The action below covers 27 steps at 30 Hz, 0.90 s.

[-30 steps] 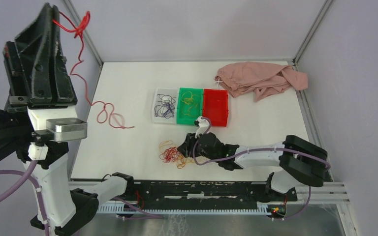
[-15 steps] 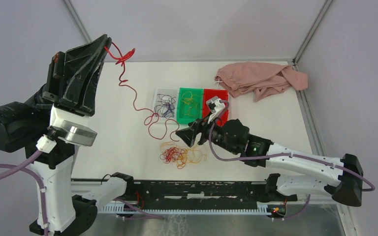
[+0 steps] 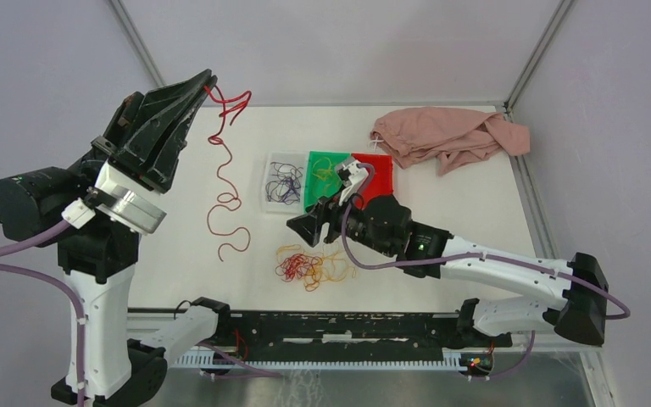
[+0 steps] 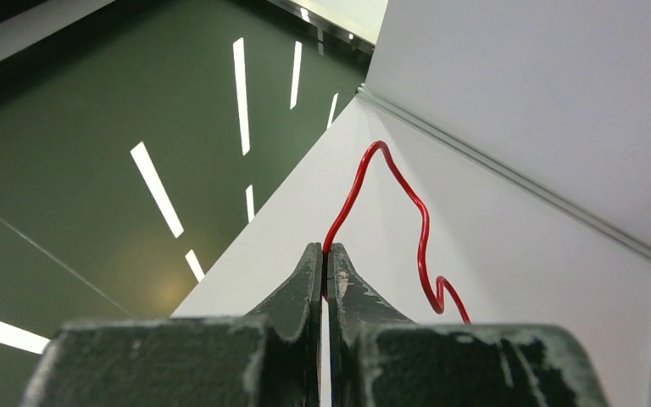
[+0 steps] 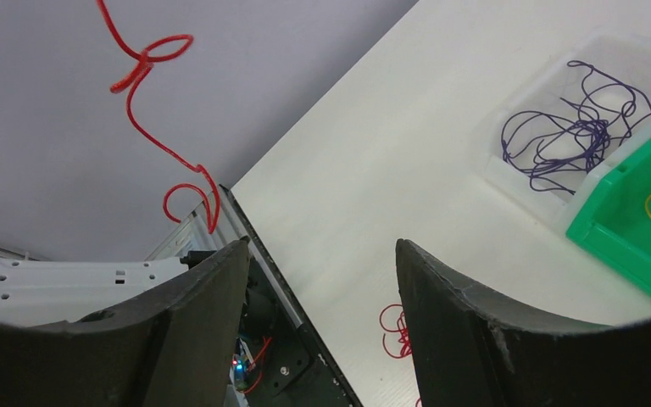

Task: Untangle the cables
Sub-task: Untie the cable.

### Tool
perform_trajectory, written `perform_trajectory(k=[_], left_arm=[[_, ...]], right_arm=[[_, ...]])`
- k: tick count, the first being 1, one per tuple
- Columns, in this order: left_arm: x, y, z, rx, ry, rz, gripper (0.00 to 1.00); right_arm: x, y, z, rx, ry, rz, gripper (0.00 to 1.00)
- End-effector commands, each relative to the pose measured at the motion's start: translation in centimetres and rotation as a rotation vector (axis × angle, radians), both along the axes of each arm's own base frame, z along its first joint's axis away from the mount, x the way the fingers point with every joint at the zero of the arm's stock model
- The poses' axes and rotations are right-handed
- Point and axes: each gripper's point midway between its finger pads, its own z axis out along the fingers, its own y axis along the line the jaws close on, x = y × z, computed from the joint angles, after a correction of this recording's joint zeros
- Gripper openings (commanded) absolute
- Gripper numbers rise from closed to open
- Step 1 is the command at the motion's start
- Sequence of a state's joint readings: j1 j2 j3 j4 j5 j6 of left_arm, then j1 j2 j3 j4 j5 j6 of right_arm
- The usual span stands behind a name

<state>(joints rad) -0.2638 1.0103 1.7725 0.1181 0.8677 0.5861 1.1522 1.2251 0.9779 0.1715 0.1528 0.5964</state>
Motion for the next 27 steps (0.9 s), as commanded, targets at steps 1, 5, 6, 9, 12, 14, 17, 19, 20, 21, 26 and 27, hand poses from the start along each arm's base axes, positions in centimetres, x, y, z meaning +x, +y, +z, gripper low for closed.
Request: perform_trajectory(k=[1, 5, 6, 9, 12, 14, 17, 19, 20, 21, 26, 27], left_arm=[[-0.5, 0.3, -0.3, -0.035, 0.044, -0.021, 0.03], [-0.1, 0.1, -1.1, -0.036, 0.073, -0.036, 0.03], [-0.1, 0.1, -1.1, -0.039, 0.080, -0.041, 0.03], [0.1, 0.0, -1.0, -0.050, 0.094, -0.054, 0.03], [0.2, -0.1, -0.9, -0.067, 0.124, -0.080, 0.03], [0.5, -0.2, -0.9, -0.081, 0.150, -0.096, 0.03], [1.0, -0.3, -0.8, -0.112, 0.201, -0.121, 0.03], [1.4, -0.3, -0.8, -0.128, 0.238, -0.135, 0.03], [1.6, -0.4, -0.9, -0.134, 0.258, -0.143, 0.03], [1.7, -0.5, -1.0, -0.137, 0.275, -0.152, 0.03], [2.8, -1.2, -2.7, -0.115, 0.354, -0.174, 0.03], [3.1, -1.3, -3.1, -0.112, 0.367, -0.176, 0.03]], right_arm=[[-0.7, 0.5, 4.1, 0.103, -0.050, 0.037, 0.70], [-1.6, 1.2, 4.8, 0.134, -0.053, 0.096, 0.70], [-1.8, 1.5, 4.9, 0.141, -0.051, 0.115, 0.70], [-1.8, 1.9, 4.8, 0.136, -0.047, 0.122, 0.69], [-1.2, 1.7, 4.7, 0.132, -0.045, 0.091, 0.66], [-0.5, 1.2, 4.7, 0.132, -0.046, 0.042, 0.61], [0.9, 0.0, 4.8, 0.130, -0.047, -0.050, 0.48], [1.5, -0.5, 5.1, 0.144, -0.054, -0.076, 0.44], [1.6, -0.7, 5.2, 0.152, -0.053, -0.082, 0.42], [1.7, -0.7, 5.3, 0.160, -0.050, -0.081, 0.41], [2.1, -1.2, 5.1, 0.158, -0.039, -0.096, 0.34], [2.4, -1.6, 5.0, 0.157, -0.034, -0.106, 0.33]])
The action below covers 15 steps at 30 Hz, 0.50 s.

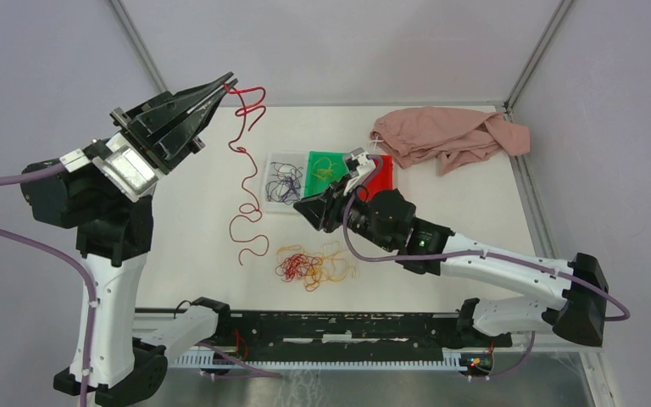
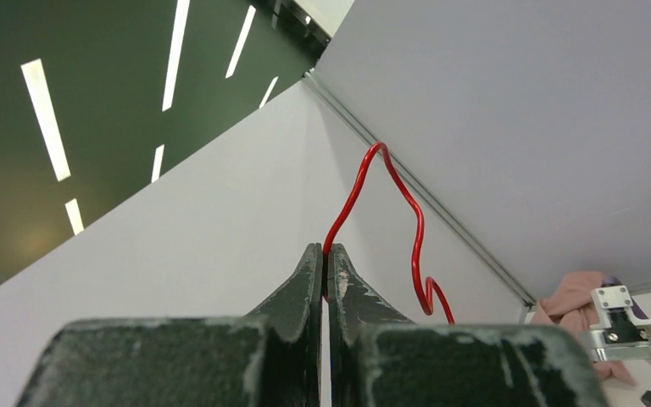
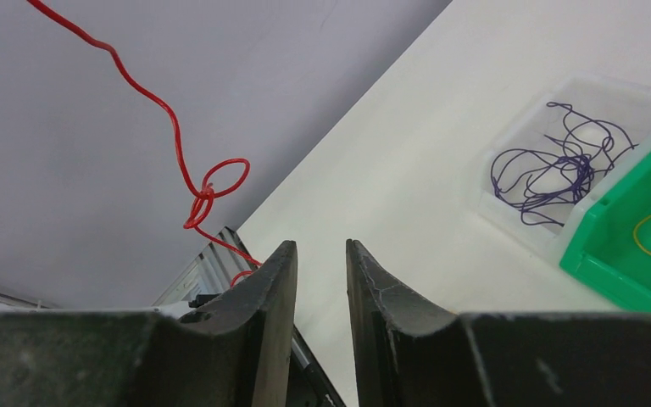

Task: Untangle the cables
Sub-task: Untie the cable.

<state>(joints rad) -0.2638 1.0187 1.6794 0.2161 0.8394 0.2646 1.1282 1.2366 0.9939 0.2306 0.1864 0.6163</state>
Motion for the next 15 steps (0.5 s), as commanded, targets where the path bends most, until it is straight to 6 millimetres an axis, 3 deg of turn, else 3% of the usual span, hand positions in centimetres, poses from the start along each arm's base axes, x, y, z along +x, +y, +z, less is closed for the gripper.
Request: perform_trajectory(k=[1, 4, 7, 11, 15], left_arm=[[1.3, -0.4, -1.1, -0.019, 0.097, -0.031, 0.03], [2.4, -0.7, -1.5, -0.014, 0.118, -0.032, 0.03], [3.3, -1.0, -1.7, -0.014, 0.127, -0.038, 0.03], [4.9, -1.8, -1.8, -0.013, 0.146, -0.048, 0.03], [6.7, -3.5, -2.1, -0.005, 0.167, -0.060, 0.03]], right_arm=[[0.9, -1.8, 3.0, 0.091, -0.016, -0.057, 0.33], [1.2, -2.6, 2.8, 0.101, -0.005, -0.060, 0.35], [1.8, -3.6, 2.1, 0.064, 0.000, -0.106, 0.46], [3.1, -5.6, 1.0, 0.014, -0.002, -0.196, 0.48], [5.0, -8.9, -0.4, -0.053, 0.024, -0.361, 0.51]])
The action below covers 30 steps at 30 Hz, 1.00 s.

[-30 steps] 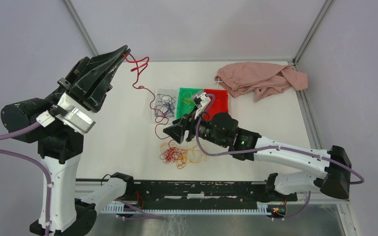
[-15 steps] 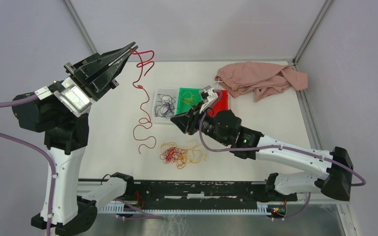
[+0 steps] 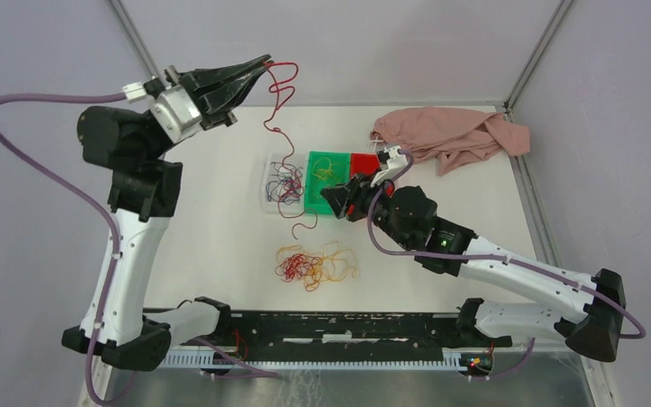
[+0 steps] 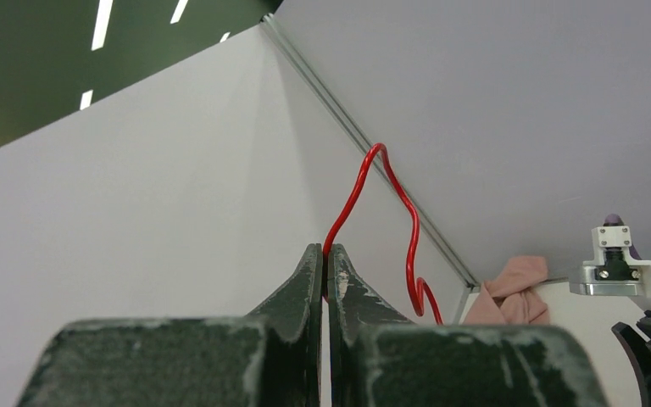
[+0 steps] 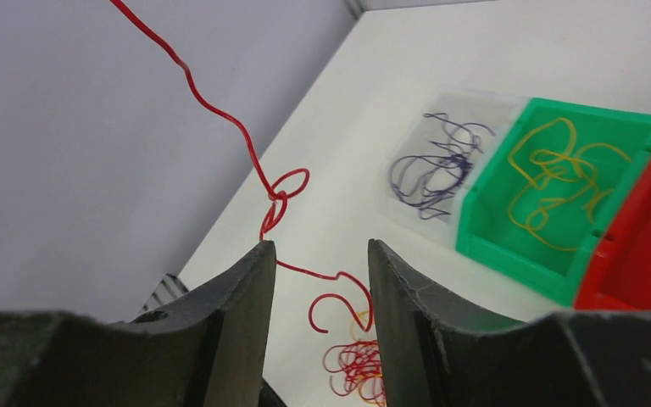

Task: Untangle the cables
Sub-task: Untie the cable, then place the cable in the bin.

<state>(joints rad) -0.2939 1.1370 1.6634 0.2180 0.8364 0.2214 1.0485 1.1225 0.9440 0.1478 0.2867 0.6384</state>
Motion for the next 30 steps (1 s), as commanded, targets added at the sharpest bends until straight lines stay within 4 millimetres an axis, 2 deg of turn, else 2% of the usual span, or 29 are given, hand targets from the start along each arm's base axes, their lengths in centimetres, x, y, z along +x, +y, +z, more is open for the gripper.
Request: perform_trajectory(k=[1, 3, 9, 14, 16, 19, 25, 30], left_arm=[[1.2, -1.6, 0.8, -0.026, 0.010, -0.015, 0.03], [2.5, -3.3, 0.0, -0.007, 0.029, -0.029, 0.03], [4.5, -8.7, -1.7, 0.037, 0.036, -0.077, 0.03], [6.7, -11.8, -2.7, 0.064, 0.026, -0.084, 0.03], [8.0, -12.8, -3.4, 0.073, 0.035, -0.077, 0.03], [8.8, -13.6, -3.8, 0.085, 0.025, -0.073, 0.03], [11.0, -15.0, -5.9, 0.130, 0.009, -0.044, 0.03], [13.0, -15.9, -7.5, 0.165, -0.009, -0.005, 0.03]], right_arm=[[2.5, -4.9, -0.8, -0.074, 0.013, -0.234, 0.51], [3.2, -7.0, -1.3, -0.117, 0.026, -0.334, 0.51], [4.1, -12.8, -2.2, -0.199, 0.031, -0.556, 0.51], [4.3, -16.3, -3.4, -0.242, 0.048, -0.656, 0.49], [4.6, -17.2, -4.0, -0.252, 0.057, -0.672, 0.48], [5.2, -18.0, -5.0, -0.270, 0.078, -0.680, 0.46], [6.5, -18.6, -6.9, -0.292, 0.134, -0.671, 0.41], [6.8, -19.3, -7.8, -0.275, 0.160, -0.666, 0.37]])
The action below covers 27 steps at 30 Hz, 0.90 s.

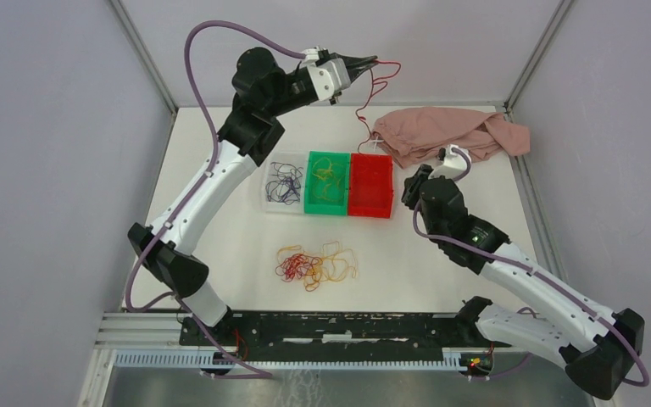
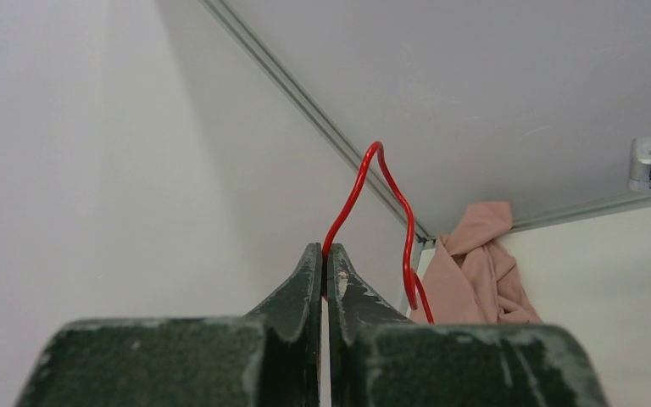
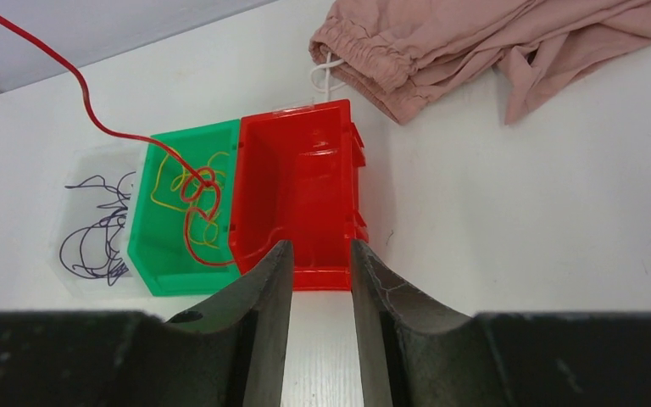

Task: Untangle the cables
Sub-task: Place the cable in the bin.

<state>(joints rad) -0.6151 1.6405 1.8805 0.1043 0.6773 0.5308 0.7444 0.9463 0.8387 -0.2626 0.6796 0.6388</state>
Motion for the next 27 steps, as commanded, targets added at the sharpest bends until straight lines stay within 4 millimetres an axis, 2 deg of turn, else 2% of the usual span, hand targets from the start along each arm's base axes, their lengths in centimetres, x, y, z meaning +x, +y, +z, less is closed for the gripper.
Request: perform_trajectory(k=[1, 9, 16, 22, 27], left_arm=[[0.8, 0.1, 2.1, -0.013, -0.138, 0.058, 0.03], [2.7, -1.6, 2.6, -0.056, -0.162, 0.093, 0.03], [3.3, -2.4, 2.6, -0.062, -0.179, 0.114, 0.03], [4.5, -2.8, 0.9, -0.044, -0.178, 0.149, 0.03], [5.4, -3.0, -2.0, -0.013, -0.116, 0.169, 0.03]], right_arm=[[0.1, -0.1, -0.3, 0.045, -0.001, 0.018, 0.36], [0.0, -0.8, -0.6, 0.054, -0.002, 0.010, 0.33], [-0.2, -1.2, -0.8, 0.062, -0.001, 0.003, 0.32], [-0.4, -1.5, -0.9, 0.065, -0.003, -0.001, 0.31], [-0.5, -1.9, -1.1, 0.065, -0.002, -0.011, 0.31]])
